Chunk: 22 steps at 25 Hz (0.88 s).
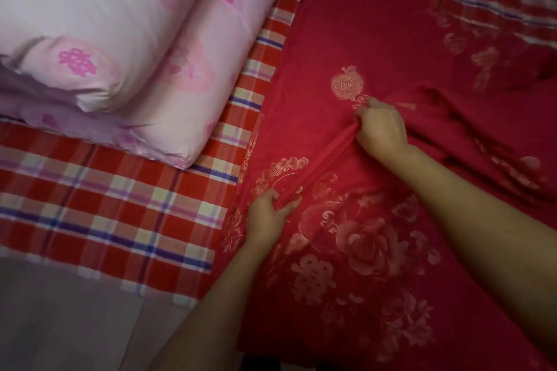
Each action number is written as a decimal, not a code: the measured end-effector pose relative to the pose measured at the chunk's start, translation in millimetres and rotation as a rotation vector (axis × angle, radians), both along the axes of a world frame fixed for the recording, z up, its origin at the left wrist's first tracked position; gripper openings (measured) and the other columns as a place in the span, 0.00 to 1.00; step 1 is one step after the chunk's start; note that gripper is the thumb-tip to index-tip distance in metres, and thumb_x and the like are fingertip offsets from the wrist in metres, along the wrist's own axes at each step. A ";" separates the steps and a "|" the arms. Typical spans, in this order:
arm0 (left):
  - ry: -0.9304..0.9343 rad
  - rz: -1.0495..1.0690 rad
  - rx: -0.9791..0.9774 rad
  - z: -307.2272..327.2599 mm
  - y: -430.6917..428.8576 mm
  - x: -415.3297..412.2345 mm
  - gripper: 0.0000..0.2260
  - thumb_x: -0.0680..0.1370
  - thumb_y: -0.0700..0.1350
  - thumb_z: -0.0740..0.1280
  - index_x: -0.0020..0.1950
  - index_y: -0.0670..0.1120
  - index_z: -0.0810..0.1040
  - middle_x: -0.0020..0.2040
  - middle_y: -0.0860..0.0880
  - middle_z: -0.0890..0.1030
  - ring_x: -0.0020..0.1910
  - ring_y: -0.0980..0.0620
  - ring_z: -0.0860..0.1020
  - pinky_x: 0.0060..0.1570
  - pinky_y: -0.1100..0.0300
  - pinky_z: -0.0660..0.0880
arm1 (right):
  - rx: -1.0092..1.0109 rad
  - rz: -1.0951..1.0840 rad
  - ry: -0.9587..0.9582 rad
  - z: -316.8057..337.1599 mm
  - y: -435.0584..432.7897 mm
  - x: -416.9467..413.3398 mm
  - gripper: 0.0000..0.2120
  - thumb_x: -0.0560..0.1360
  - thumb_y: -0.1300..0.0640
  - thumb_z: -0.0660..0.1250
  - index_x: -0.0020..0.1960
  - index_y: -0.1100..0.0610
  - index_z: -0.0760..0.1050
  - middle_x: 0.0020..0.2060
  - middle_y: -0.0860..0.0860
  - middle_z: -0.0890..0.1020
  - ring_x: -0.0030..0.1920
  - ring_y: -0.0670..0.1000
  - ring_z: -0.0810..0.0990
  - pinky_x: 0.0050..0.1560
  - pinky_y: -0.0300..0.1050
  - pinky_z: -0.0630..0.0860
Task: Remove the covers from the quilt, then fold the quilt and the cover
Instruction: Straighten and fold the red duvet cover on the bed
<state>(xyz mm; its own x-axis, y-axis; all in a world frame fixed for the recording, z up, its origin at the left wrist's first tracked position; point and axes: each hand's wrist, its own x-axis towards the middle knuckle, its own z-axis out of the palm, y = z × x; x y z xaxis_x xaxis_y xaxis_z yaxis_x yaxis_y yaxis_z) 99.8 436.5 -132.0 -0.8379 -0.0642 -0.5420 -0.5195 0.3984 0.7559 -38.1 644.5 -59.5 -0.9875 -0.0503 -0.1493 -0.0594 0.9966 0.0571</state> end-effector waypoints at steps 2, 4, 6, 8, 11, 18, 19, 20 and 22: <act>0.123 0.018 -0.111 5.3 -13.3 -0.4 0.16 0.72 0.54 0.72 0.54 0.44 0.79 0.45 0.51 0.83 0.42 0.53 0.80 0.45 0.59 0.77 | -0.113 0.029 0.094 5.3 -30.3 -17.5 0.13 0.71 0.66 0.60 0.52 0.64 0.78 0.53 0.62 0.76 0.54 0.63 0.75 0.54 0.52 0.69; 0.136 0.008 -0.232 2.8 -25.7 2.8 0.21 0.74 0.57 0.68 0.58 0.43 0.77 0.47 0.49 0.83 0.45 0.50 0.81 0.47 0.56 0.77 | -0.156 0.061 0.092 -6.1 -64.0 -32.6 0.14 0.72 0.66 0.58 0.53 0.64 0.79 0.53 0.61 0.76 0.55 0.62 0.74 0.55 0.52 0.68; 0.152 0.042 -0.304 -2.5 -35.0 5.6 0.23 0.75 0.60 0.65 0.57 0.42 0.76 0.45 0.47 0.83 0.43 0.47 0.81 0.45 0.52 0.78 | -0.155 0.083 0.069 -21.4 -89.3 -44.6 0.14 0.73 0.66 0.57 0.53 0.64 0.79 0.53 0.61 0.76 0.55 0.61 0.74 0.56 0.52 0.68; 0.200 0.081 -0.345 -7.3 -44.8 0.1 0.21 0.77 0.59 0.63 0.55 0.42 0.77 0.41 0.46 0.83 0.40 0.47 0.81 0.41 0.52 0.77 | -0.151 0.097 0.072 -31.3 -101.9 -55.4 0.14 0.74 0.67 0.57 0.53 0.64 0.79 0.54 0.61 0.76 0.56 0.62 0.74 0.55 0.51 0.69; 0.153 0.079 -0.371 -14.5 -57.2 -19.4 0.19 0.80 0.55 0.59 0.45 0.41 0.79 0.37 0.47 0.80 0.38 0.45 0.79 0.36 0.57 0.71 | -0.104 0.111 0.052 -53.1 -103.2 -72.9 0.14 0.74 0.67 0.57 0.54 0.65 0.78 0.54 0.62 0.76 0.57 0.62 0.74 0.55 0.52 0.70; 0.282 0.020 -0.636 -5.8 -30.0 -25.1 0.13 0.76 0.45 0.68 0.59 0.47 0.71 0.55 0.50 0.74 0.56 0.50 0.73 0.54 0.55 0.72 | -0.322 0.044 -0.164 -84.5 -101.0 -79.3 0.17 0.72 0.65 0.59 0.61 0.63 0.69 0.59 0.61 0.69 0.56 0.64 0.75 0.56 0.54 0.71; 0.416 -0.015 -0.615 0.2 -18.0 -28.1 0.14 0.75 0.42 0.67 0.60 0.48 0.72 0.56 0.50 0.73 0.57 0.50 0.71 0.57 0.54 0.72 | -0.407 0.061 -0.153 -79.4 -97.9 -73.7 0.19 0.71 0.66 0.60 0.62 0.61 0.68 0.60 0.60 0.69 0.56 0.63 0.75 0.55 0.53 0.71; 0.459 -0.092 -0.566 5.0 -4.0 -34.6 0.15 0.74 0.42 0.68 0.61 0.48 0.72 0.57 0.50 0.73 0.58 0.50 0.70 0.58 0.54 0.71 | -0.497 0.095 -0.136 -72.4 -89.2 -63.5 0.22 0.70 0.67 0.61 0.64 0.60 0.67 0.61 0.58 0.69 0.57 0.61 0.75 0.55 0.52 0.72; 0.233 -0.193 -0.504 7.4 21.8 -53.7 0.23 0.71 0.48 0.72 0.63 0.48 0.69 0.60 0.49 0.71 0.61 0.47 0.68 0.61 0.52 0.69 | -0.666 0.154 -0.084 -61.5 -57.7 -30.8 0.24 0.68 0.68 0.63 0.64 0.60 0.69 0.60 0.56 0.71 0.59 0.56 0.74 0.59 0.47 0.70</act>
<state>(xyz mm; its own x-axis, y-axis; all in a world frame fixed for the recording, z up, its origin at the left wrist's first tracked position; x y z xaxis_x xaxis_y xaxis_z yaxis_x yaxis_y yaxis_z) 46.1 458.4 -124.7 -0.9534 -0.1011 -0.2844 -0.2451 0.8091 0.5341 -68.9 586.8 -121.0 -0.9483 -0.2965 -0.1134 -0.1806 0.7978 -0.5752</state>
